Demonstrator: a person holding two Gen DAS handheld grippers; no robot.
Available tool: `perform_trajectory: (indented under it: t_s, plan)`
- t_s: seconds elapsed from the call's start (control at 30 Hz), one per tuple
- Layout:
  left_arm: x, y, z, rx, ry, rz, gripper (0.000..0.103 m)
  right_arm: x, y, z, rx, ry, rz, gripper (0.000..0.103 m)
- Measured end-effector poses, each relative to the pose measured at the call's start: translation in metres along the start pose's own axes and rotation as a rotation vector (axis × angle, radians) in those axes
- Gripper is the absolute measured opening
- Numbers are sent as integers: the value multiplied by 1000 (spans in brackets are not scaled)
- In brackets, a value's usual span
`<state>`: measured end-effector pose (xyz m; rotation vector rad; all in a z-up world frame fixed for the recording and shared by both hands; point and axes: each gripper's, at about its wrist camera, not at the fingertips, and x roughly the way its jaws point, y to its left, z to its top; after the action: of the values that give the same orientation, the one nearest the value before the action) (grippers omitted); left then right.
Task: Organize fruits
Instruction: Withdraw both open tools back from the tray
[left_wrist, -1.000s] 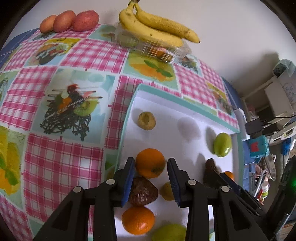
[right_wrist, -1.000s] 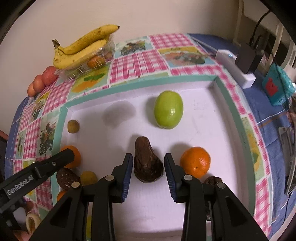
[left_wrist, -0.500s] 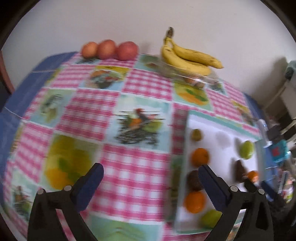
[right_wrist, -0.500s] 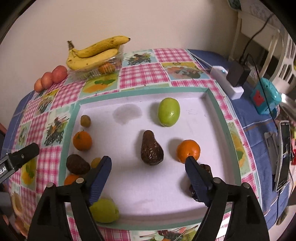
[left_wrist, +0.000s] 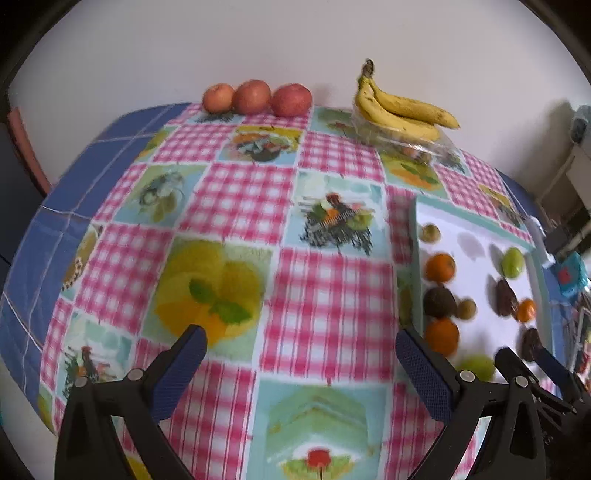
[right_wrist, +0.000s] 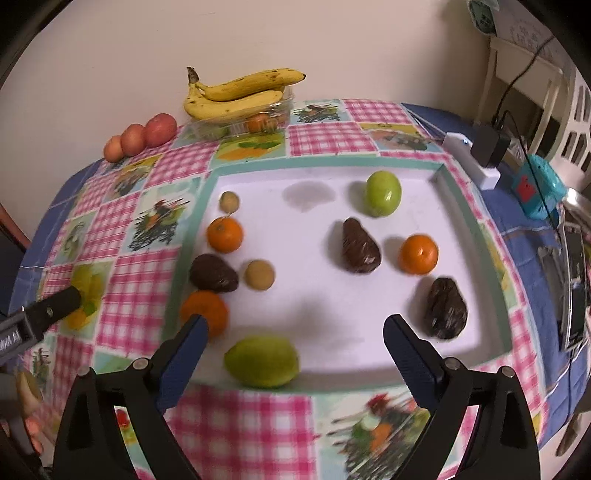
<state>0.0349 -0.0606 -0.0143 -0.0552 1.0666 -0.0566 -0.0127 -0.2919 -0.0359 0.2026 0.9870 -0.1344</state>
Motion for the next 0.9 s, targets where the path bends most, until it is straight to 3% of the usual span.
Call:
perform_trajectory:
  t_s: [0.23, 0.57, 0.9]
  plan:
    - [-23, -8, -24, 106, -17, 76, 103, -16, 6, -18, -4, -16, 8, 96]
    - [-43, -8, -36, 136, -50, 230, 103, -31, 12, -37, -32, -13, -6, 96]
    - [-38, -5, -38, 137, 1, 245, 103, -30, 7, -38, -9, 3, -24, 96]
